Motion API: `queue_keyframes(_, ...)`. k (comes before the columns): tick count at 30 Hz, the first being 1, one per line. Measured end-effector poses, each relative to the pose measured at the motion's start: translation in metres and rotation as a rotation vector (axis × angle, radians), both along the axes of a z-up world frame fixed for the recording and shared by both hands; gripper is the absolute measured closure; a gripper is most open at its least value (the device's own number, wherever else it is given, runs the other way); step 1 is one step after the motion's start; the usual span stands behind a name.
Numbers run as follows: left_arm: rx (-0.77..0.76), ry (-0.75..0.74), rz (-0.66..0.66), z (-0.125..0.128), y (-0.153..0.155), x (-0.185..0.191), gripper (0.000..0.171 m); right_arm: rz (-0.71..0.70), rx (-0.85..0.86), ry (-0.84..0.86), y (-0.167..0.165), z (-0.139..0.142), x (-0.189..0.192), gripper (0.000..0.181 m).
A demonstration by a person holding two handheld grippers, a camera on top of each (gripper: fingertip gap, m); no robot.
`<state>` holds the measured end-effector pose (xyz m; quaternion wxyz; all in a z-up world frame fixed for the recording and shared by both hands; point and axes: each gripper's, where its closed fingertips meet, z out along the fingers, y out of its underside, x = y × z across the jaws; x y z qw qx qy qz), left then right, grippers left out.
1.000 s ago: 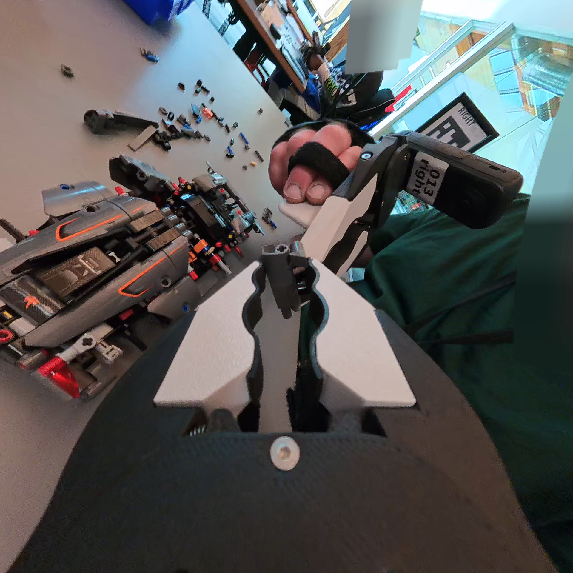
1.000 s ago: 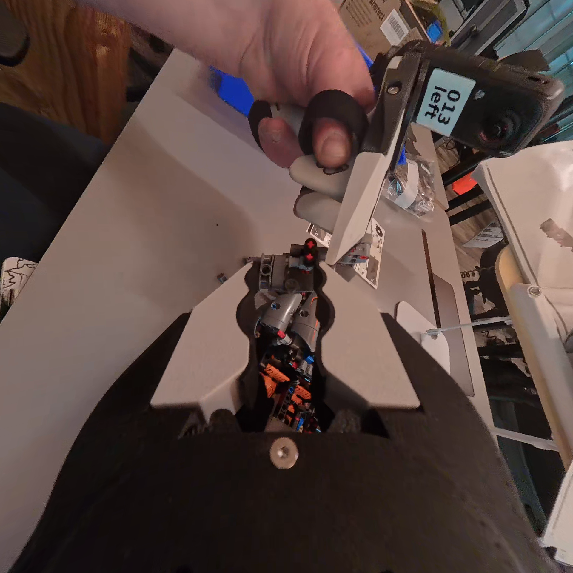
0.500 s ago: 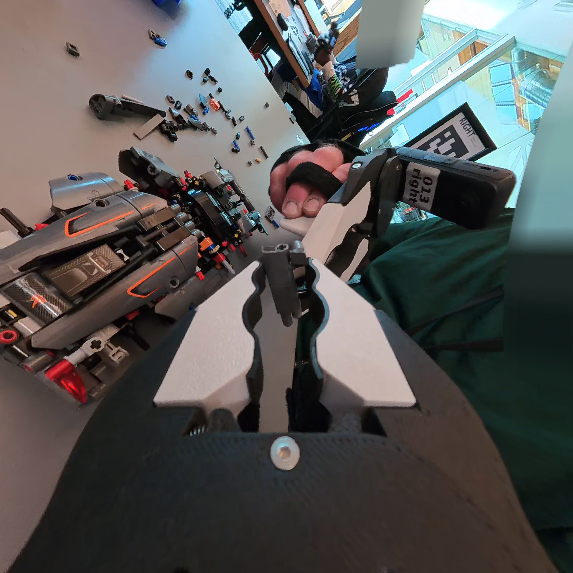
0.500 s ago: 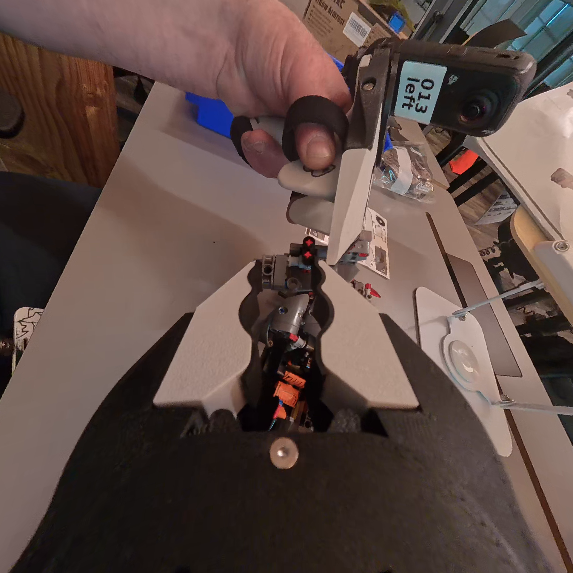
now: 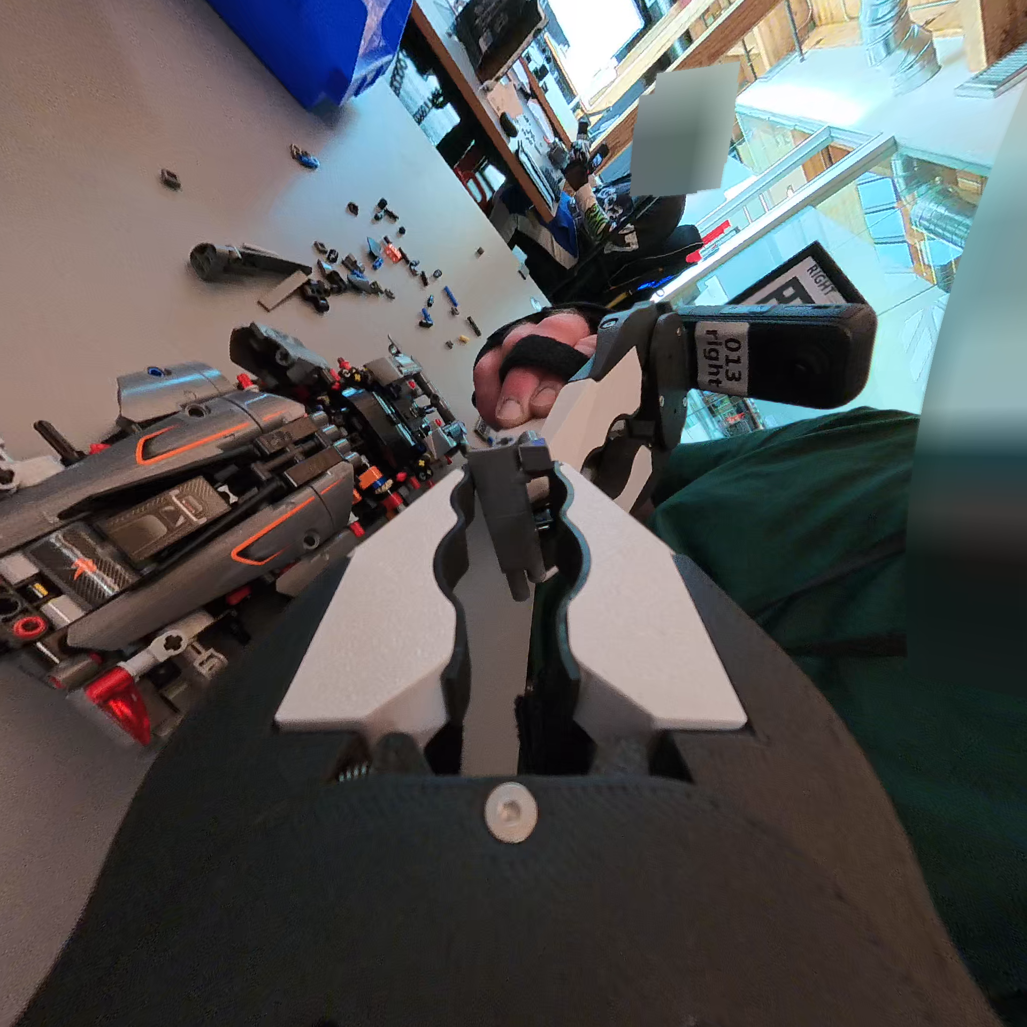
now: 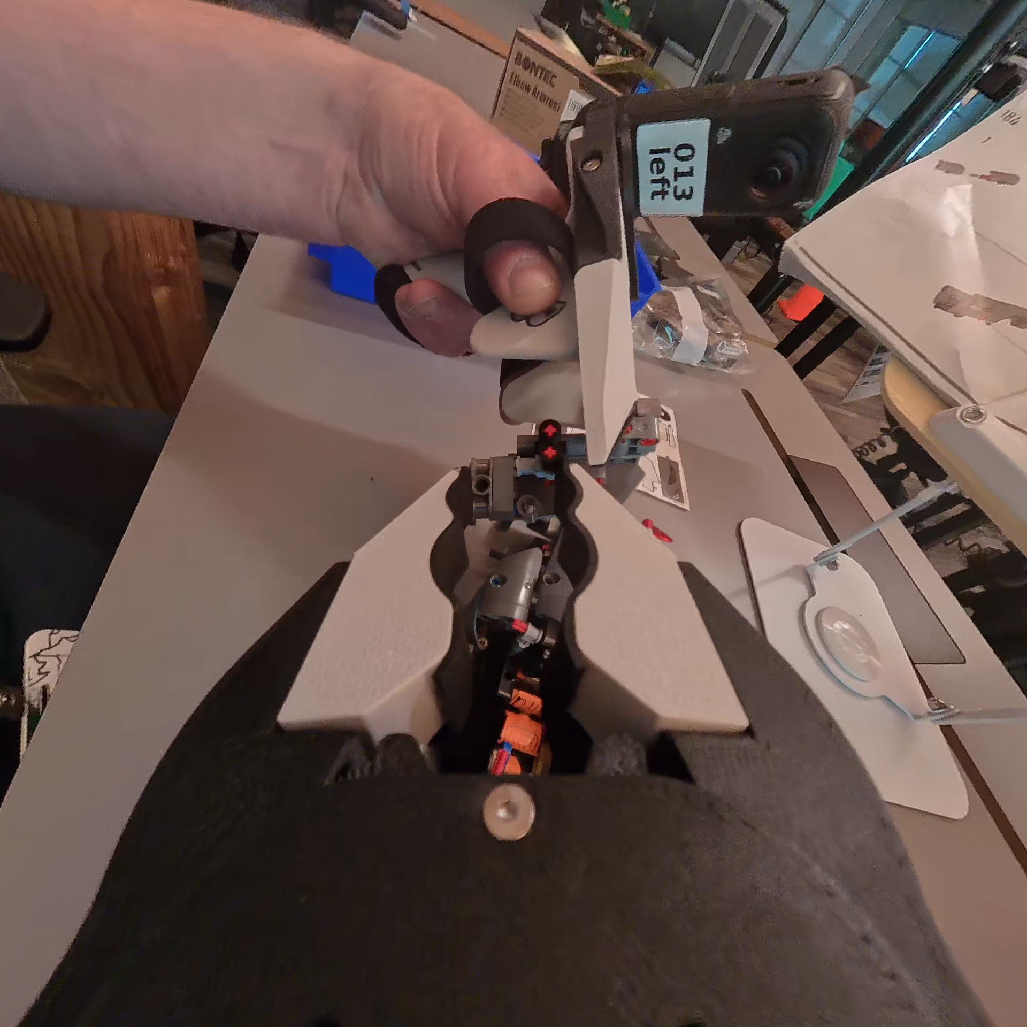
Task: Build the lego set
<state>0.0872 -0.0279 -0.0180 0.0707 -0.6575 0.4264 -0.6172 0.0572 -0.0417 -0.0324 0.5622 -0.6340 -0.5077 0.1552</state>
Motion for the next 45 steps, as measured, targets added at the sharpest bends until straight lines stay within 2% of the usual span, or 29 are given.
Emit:
queue_keyframes(5, 0.021, -0.136, 0.04, 0.019, 0.001, -0.003, 0.143, 0.017, -0.032, 0.151, 0.0, 0.019, 0.003, 0.154)
queue_keyframes(8, 0.151, -0.23, 0.113, 0.031, 0.001, -0.015, 0.134, 0.048, -0.091, 0.3, -0.001, 0.033, 0.011, 0.153)
queue_keyframes(11, 0.422, -0.258, 0.196, 0.034, -0.005, -0.016, 0.134, 0.076, -0.127, 0.348, -0.003, 0.034, 0.012, 0.153)
queue_keyframes(13, 0.569, -0.278, 0.193, 0.039, -0.02, -0.013, 0.134, 0.084, -0.132, 0.364, -0.004, 0.035, 0.011, 0.153)
queue_keyframes(15, 0.711, -0.244, 0.233, 0.036, -0.023, -0.01, 0.136, 0.079, -0.13, 0.377, -0.003, 0.037, 0.012, 0.153)
queue_keyframes(19, 0.87, -0.211, 0.258, 0.033, -0.027, -0.009, 0.137, 0.104, -0.15, 0.424, -0.006, 0.04, 0.014, 0.153)
queue_keyframes(21, 0.891, -0.208, 0.26, 0.033, -0.028, -0.013, 0.146, 0.111, -0.152, 0.439, -0.007, 0.042, 0.014, 0.153)
queue_keyframes(28, 1.003, -0.145, 0.287, 0.019, -0.031, -0.019, 0.139, 0.142, -0.174, 0.444, -0.011, 0.036, 0.01, 0.153)
queue_keyframes(31, 1.026, -0.151, 0.281, 0.018, -0.035, -0.02, 0.143, 0.17, -0.172, 0.439, -0.015, 0.035, 0.006, 0.153)
queue_keyframes(45, 1.002, -0.205, 0.222, 0.011, -0.041, -0.026, 0.141, 0.237, -0.169, 0.375, -0.026, 0.027, -0.002, 0.153)
